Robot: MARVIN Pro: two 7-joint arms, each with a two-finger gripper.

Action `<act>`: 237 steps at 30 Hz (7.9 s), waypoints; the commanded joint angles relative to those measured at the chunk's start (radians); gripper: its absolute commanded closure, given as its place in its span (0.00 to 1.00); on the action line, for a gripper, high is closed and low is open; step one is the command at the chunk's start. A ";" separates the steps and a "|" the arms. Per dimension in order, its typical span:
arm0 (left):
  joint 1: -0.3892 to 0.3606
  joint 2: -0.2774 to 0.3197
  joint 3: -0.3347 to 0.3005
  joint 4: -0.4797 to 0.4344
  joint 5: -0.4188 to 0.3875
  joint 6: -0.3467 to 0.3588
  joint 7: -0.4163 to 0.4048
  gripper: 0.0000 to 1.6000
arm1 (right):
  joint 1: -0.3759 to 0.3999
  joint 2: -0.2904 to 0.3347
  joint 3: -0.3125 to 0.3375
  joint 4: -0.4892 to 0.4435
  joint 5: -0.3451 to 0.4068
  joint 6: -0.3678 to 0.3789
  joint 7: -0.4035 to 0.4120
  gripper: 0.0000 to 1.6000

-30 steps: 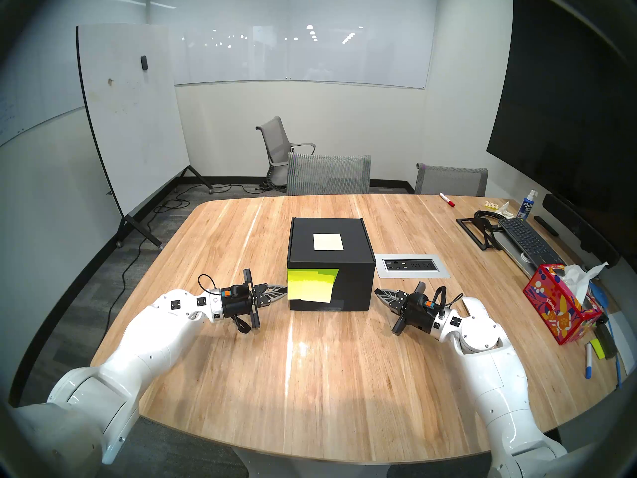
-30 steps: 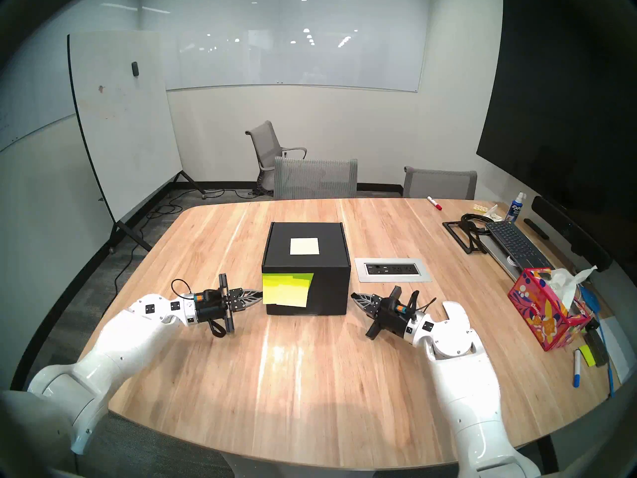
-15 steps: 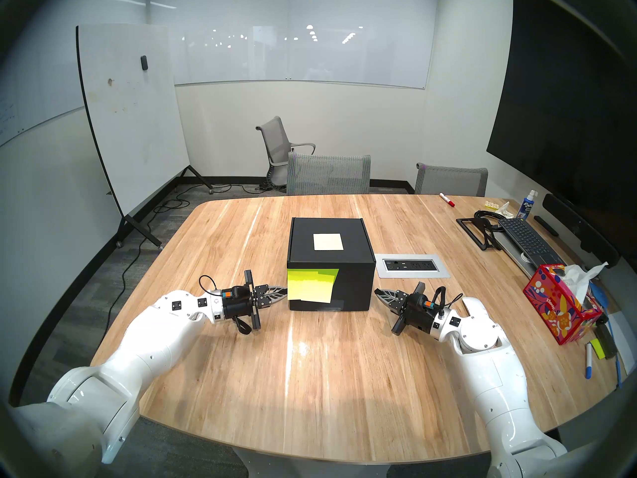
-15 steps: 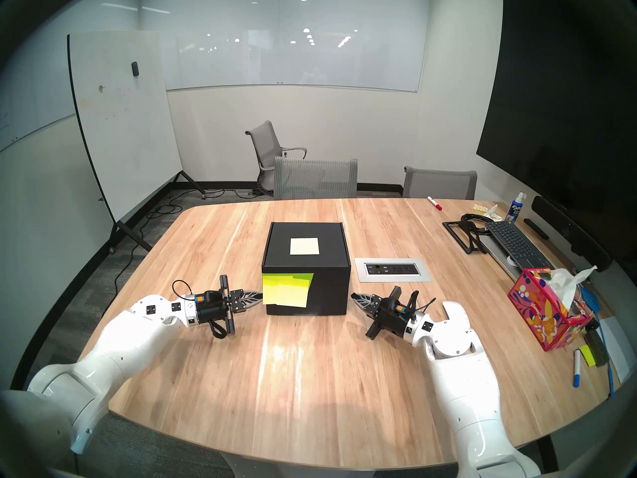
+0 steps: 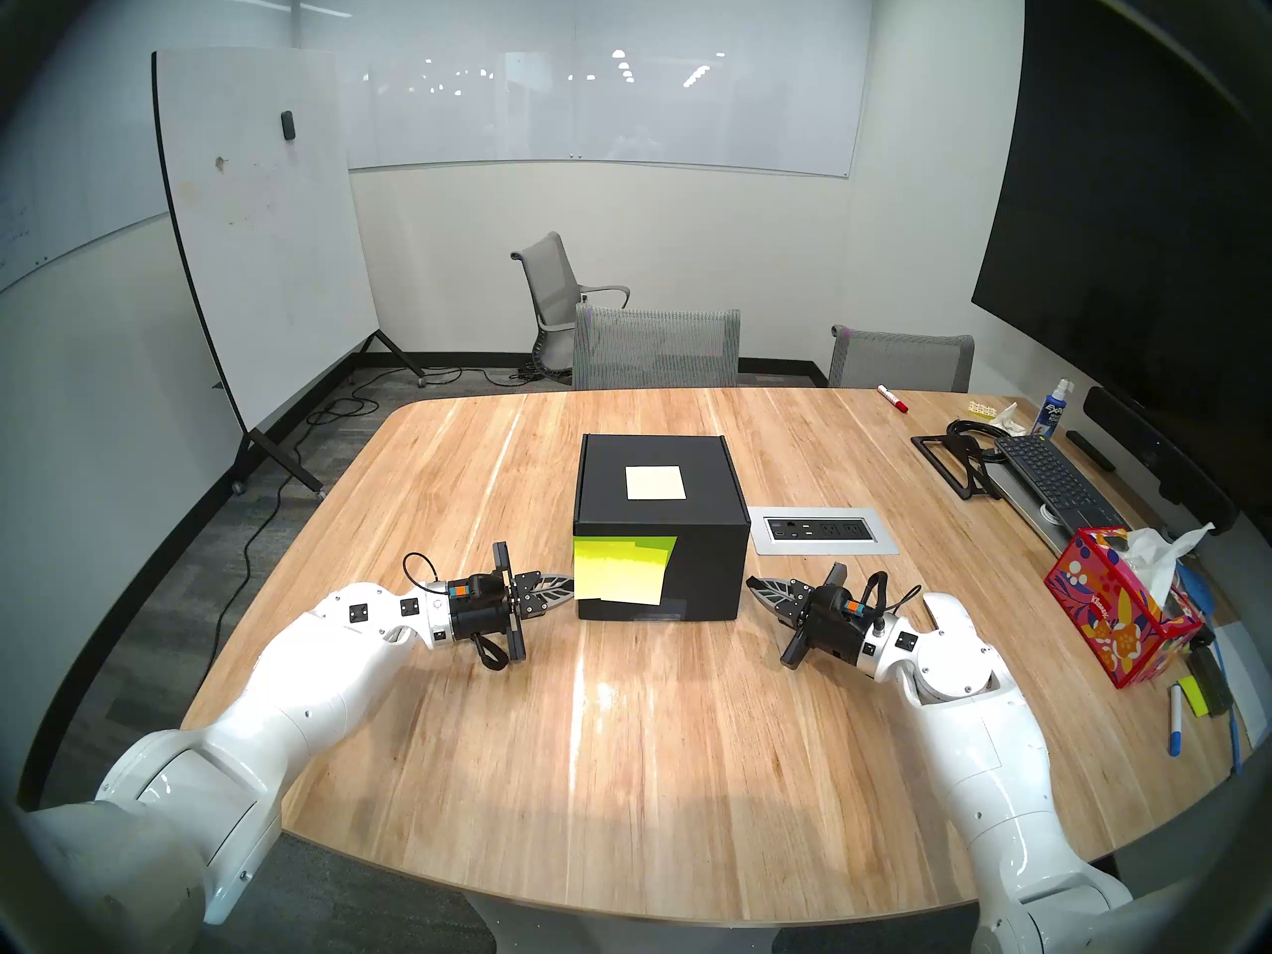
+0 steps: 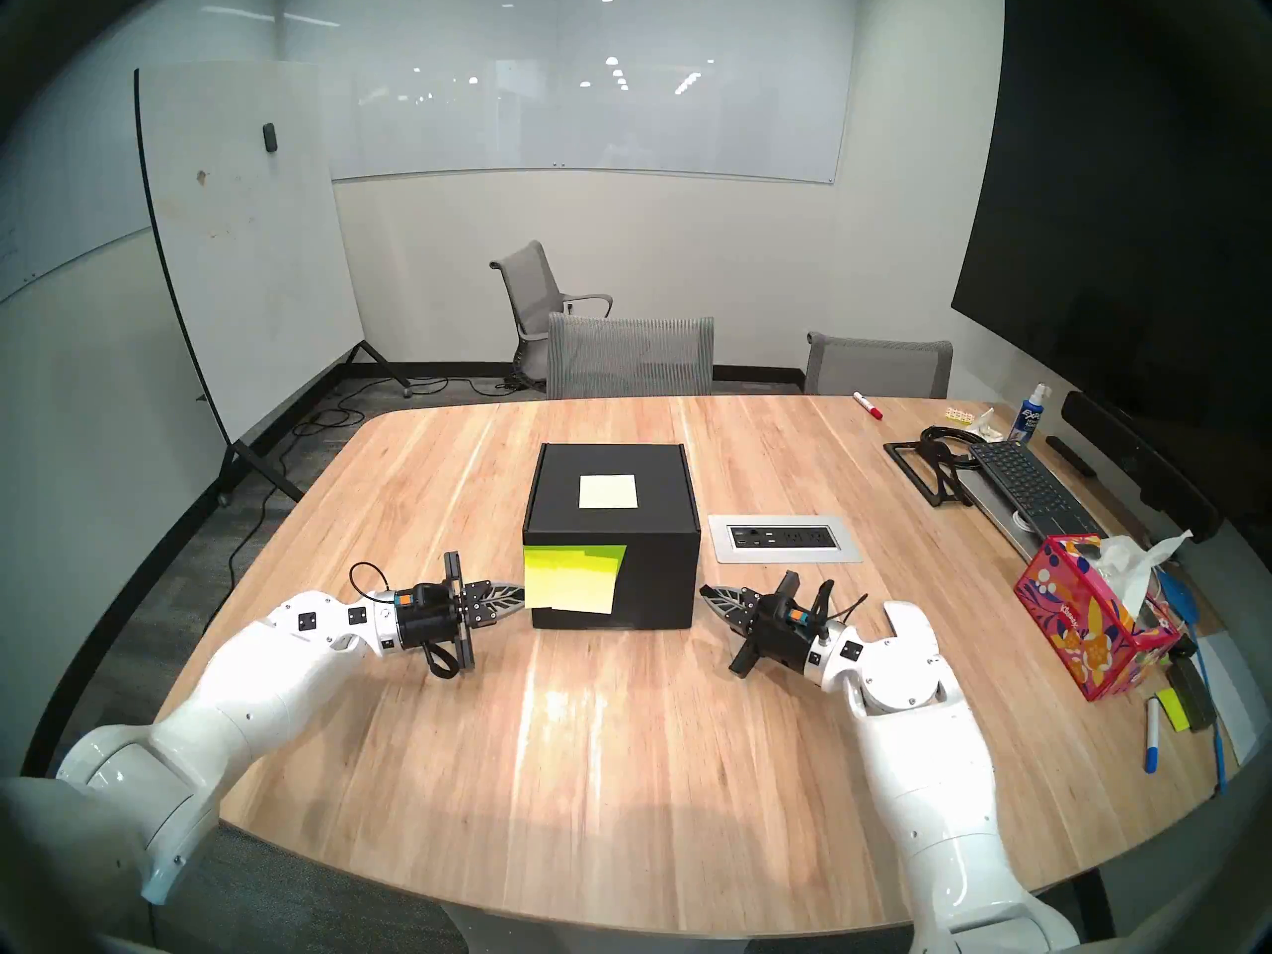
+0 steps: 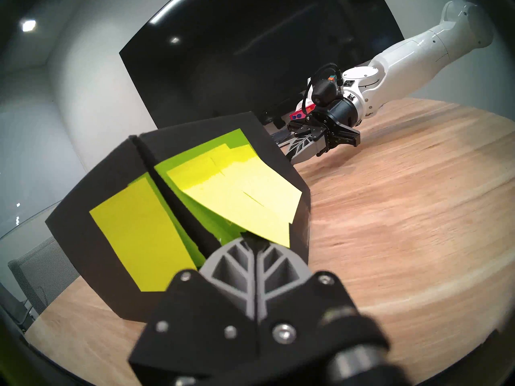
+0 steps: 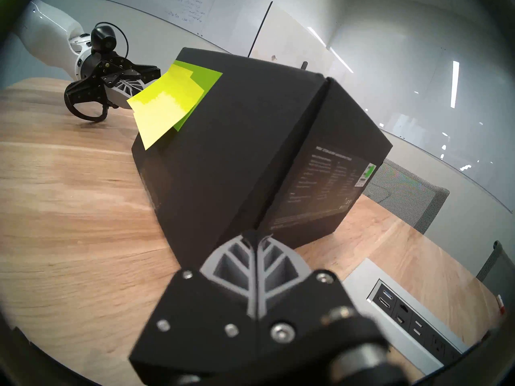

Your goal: Open the box and place the mouse inside

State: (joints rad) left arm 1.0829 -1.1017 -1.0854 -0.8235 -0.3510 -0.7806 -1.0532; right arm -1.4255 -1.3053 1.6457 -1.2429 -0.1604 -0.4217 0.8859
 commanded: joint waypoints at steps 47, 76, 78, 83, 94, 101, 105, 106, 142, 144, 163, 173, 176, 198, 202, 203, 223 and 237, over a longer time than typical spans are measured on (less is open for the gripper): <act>-0.030 0.045 0.089 -0.026 -0.083 -0.014 -0.020 1.00 | 0.010 -0.016 0.004 -0.045 0.000 0.000 0.016 1.00; -0.064 0.029 0.114 0.069 -0.063 -0.038 0.042 1.00 | 0.021 -0.023 0.014 -0.023 -0.016 -0.004 0.011 1.00; -0.066 0.027 0.115 0.073 -0.063 -0.038 0.043 1.00 | 0.022 -0.023 0.015 -0.021 -0.017 -0.005 0.012 1.00; -0.072 0.022 0.114 0.082 -0.055 -0.037 0.048 1.00 | 0.025 -0.023 0.017 -0.010 -0.017 -0.011 0.012 1.00; -0.086 0.008 0.110 0.125 -0.039 -0.042 0.059 1.00 | 0.036 -0.024 0.017 0.024 -0.020 -0.033 0.011 1.00; -0.085 0.006 0.105 0.131 -0.031 -0.042 0.071 1.00 | 0.039 -0.027 0.017 0.032 -0.020 -0.039 0.012 1.00; -0.092 -0.001 0.106 0.138 -0.022 -0.041 0.080 1.00 | 0.037 -0.028 0.018 0.030 -0.019 -0.038 0.013 1.00; -0.095 -0.004 0.107 0.141 -0.015 -0.039 0.085 1.00 | 0.036 -0.029 0.019 0.028 -0.019 -0.037 0.013 1.00; -0.111 -0.037 0.089 0.188 0.050 -0.023 0.147 1.00 | 0.033 -0.037 0.029 0.014 -0.026 -0.025 0.029 1.00; -0.114 -0.039 0.089 0.192 0.052 -0.021 0.150 1.00 | 0.033 -0.038 0.031 0.011 -0.026 -0.022 0.030 1.00; -0.131 -0.055 0.088 0.257 0.065 -0.028 0.183 1.00 | 0.035 -0.044 0.037 0.011 -0.032 -0.016 0.040 1.00; -0.149 -0.072 0.083 0.295 0.079 -0.026 0.208 1.00 | 0.032 -0.047 0.043 0.001 -0.035 -0.009 0.043 1.00; -0.150 -0.074 0.080 0.300 0.083 -0.023 0.216 1.00 | 0.030 -0.048 0.044 -0.001 -0.036 -0.008 0.043 1.00; -0.183 -0.107 0.075 0.357 0.087 -0.053 0.171 1.00 | 0.026 -0.053 0.060 -0.005 -0.039 -0.003 0.051 1.00; -0.172 -0.102 0.073 0.337 0.081 -0.053 0.166 1.00 | 0.028 -0.053 0.061 0.001 -0.042 -0.005 0.051 1.00; -0.174 -0.105 0.073 0.344 0.082 -0.057 0.166 1.00 | 0.029 -0.054 0.060 0.002 -0.042 -0.005 0.051 1.00; -0.197 -0.123 0.077 0.397 0.071 -0.089 0.135 1.00 | 0.036 -0.060 0.068 0.017 -0.049 -0.013 0.052 1.00; -0.212 -0.130 0.085 0.423 0.066 -0.104 0.128 1.00 | 0.045 -0.059 0.072 0.028 -0.051 -0.021 0.063 1.00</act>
State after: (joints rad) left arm 0.8692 -1.2106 -1.0033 -0.4075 -0.2858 -0.8884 -0.9289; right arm -1.4030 -1.3656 1.7210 -1.2073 -0.2152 -0.4356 0.9438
